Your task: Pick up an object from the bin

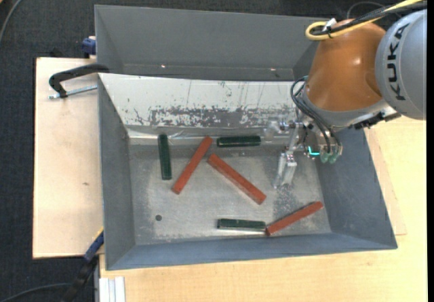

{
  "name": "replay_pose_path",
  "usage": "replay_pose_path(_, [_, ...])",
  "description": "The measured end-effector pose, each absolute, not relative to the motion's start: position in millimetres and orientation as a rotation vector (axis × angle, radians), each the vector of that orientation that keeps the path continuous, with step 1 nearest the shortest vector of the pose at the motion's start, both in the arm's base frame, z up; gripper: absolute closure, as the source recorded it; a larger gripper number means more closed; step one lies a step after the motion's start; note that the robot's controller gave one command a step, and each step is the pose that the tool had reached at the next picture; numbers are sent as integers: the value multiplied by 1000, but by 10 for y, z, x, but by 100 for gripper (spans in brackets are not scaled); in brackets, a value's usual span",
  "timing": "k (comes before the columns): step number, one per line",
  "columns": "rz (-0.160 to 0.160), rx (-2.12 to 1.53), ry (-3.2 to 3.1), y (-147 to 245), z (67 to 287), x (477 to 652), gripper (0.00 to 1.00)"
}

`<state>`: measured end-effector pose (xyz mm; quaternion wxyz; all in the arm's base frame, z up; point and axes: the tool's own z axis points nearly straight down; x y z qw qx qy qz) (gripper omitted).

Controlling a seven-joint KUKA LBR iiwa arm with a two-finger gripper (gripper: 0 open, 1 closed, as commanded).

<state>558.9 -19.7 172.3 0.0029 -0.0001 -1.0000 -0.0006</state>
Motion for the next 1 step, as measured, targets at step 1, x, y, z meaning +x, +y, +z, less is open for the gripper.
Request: replay_pose_path(1, [-4, -162, -3130, 225, 680, 5521, 0])
